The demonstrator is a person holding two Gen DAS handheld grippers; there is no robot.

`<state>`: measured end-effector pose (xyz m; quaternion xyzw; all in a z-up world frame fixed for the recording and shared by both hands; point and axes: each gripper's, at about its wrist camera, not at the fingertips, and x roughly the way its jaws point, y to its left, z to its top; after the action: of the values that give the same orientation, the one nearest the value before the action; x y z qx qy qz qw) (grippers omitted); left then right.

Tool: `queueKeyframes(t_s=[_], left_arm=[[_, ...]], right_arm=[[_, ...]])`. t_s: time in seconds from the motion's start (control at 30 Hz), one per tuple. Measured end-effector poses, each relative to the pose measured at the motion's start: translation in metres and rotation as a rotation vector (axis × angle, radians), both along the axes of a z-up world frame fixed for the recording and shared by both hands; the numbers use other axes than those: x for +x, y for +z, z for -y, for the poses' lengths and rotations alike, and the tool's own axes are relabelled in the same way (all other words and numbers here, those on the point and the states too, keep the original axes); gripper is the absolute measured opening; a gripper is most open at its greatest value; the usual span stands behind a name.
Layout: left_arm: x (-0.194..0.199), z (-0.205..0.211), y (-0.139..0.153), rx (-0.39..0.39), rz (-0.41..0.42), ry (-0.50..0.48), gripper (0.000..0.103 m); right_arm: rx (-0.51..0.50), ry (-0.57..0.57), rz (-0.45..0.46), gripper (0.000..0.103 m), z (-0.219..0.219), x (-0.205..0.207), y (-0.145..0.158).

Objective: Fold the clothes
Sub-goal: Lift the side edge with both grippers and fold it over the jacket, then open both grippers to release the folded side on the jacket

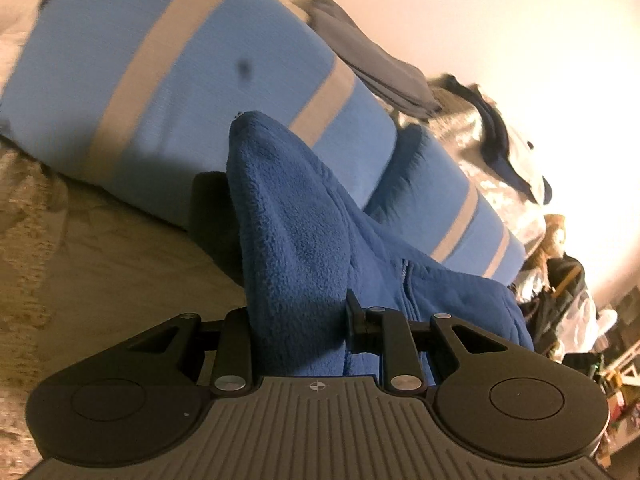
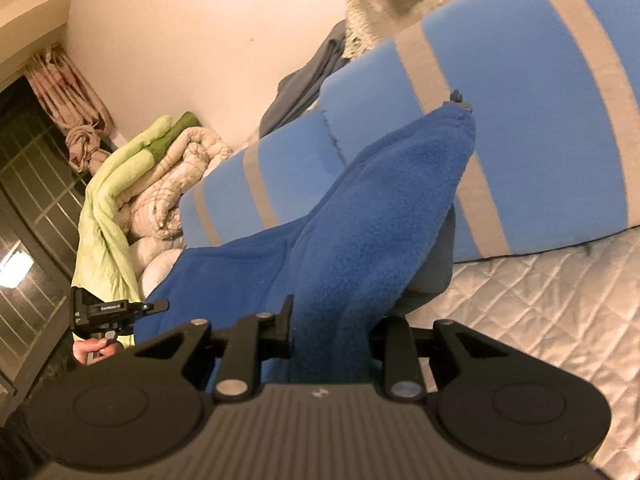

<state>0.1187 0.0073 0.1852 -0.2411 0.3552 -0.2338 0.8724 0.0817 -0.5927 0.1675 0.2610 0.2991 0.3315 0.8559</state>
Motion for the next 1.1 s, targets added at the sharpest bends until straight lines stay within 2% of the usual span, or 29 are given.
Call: queueKeyframes(t_s=[0.4,0.7,0.8,0.87,0.9,0.93,1.0,1.07,1.1], left_arm=[[-0.015,-0.070,0.010,0.034,0.008,0.132,0.024],[-0.024,-0.111,0.032,0.112,0.040,0.197,0.023],[-0.021,-0.119,0.042,0.181,0.068,0.201,0.025],[-0.012,-0.116,0.042,0.313,0.113,0.239,0.033],[-0.007,-0.113,0.040,0.385,0.127,0.275,0.041],[0.002,-0.109,0.033,0.472,0.109,0.334,0.047],[0.018,-0.102,0.019,0.642,0.077,0.447,0.052],[0.021,-0.094,0.010,0.743,0.119,0.502,0.063],[0.023,-0.090,0.005,0.787,0.139,0.522,0.067]], right_arm=[[0.024,0.084,-0.001,0.025,-0.076,0.017,-0.004],[0.057,0.148,-0.007,0.025,-0.135,0.027,-0.008],[0.064,0.163,-0.013,0.025,-0.153,0.031,-0.010],[-0.004,0.136,-0.037,0.041,-0.168,0.034,-0.011],[-0.118,0.088,-0.038,0.075,-0.179,0.036,-0.012],[-0.246,0.035,-0.024,0.103,-0.191,0.037,-0.012],[-0.478,-0.080,0.021,0.103,-0.210,0.036,-0.015],[-0.576,-0.117,0.024,0.103,-0.217,0.036,-0.020],[-0.590,-0.120,0.027,0.103,-0.217,0.034,-0.023]])
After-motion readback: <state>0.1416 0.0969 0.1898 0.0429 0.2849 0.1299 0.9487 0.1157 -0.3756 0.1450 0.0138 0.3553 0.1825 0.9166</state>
